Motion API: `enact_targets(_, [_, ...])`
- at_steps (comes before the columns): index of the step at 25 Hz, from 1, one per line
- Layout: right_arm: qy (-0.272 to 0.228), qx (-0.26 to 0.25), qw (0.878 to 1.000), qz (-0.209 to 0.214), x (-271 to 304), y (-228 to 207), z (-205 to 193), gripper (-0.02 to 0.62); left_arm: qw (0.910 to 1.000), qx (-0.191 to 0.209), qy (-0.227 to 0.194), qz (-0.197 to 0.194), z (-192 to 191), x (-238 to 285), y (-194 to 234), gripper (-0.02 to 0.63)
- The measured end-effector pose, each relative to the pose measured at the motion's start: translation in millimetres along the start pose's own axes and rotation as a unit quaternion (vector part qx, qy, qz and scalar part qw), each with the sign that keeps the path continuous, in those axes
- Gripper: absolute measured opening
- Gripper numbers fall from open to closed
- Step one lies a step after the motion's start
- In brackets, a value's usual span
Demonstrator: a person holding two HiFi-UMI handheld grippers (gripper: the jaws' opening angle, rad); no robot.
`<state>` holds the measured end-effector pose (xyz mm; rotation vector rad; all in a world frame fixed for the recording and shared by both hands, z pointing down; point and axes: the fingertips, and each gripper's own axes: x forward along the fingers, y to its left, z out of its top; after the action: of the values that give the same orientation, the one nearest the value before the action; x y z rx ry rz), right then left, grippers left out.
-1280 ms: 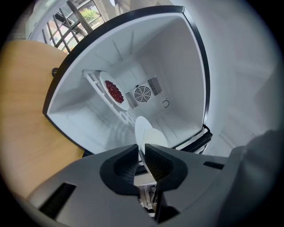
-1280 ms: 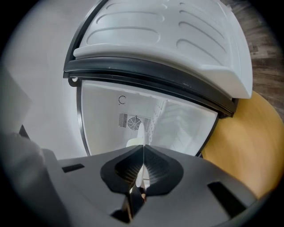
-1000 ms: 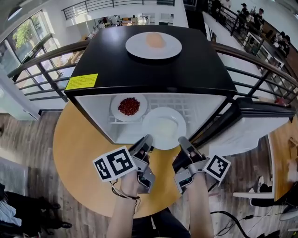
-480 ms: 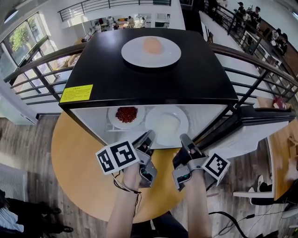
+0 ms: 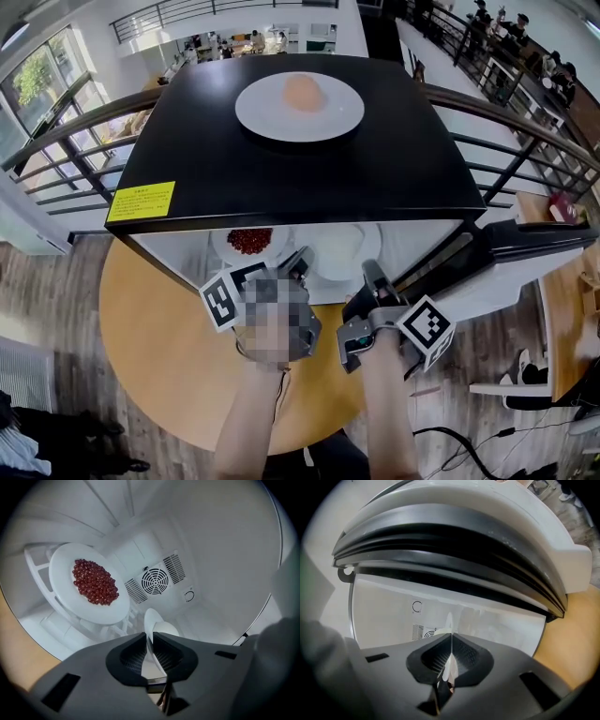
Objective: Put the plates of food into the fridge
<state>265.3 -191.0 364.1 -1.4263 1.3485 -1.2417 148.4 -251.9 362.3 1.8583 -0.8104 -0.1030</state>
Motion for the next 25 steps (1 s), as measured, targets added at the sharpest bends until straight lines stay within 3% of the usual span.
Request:
enact_targets(11, [-0.037,-0.012,0.999,-0.018,21.2,-3.9,9.7,0.018,0.9994,0.014,-0.013,0.03,8.9,20.1,5.0,0.046])
enact_targets(16, [-0.046,-0.011,0.999,-0.019,30.7,-5.5,10.3,0.018,0.9947,0.072,-0.026,0.068,12.6,22.1,5.6,0.048])
enact_targets(25, [-0.069,0.041,0.997,-0.014,33.6,-15.0,11.4,0.018,0.9802,0.148,-0.001,0.132,11.7,25.6,9.2,0.069])
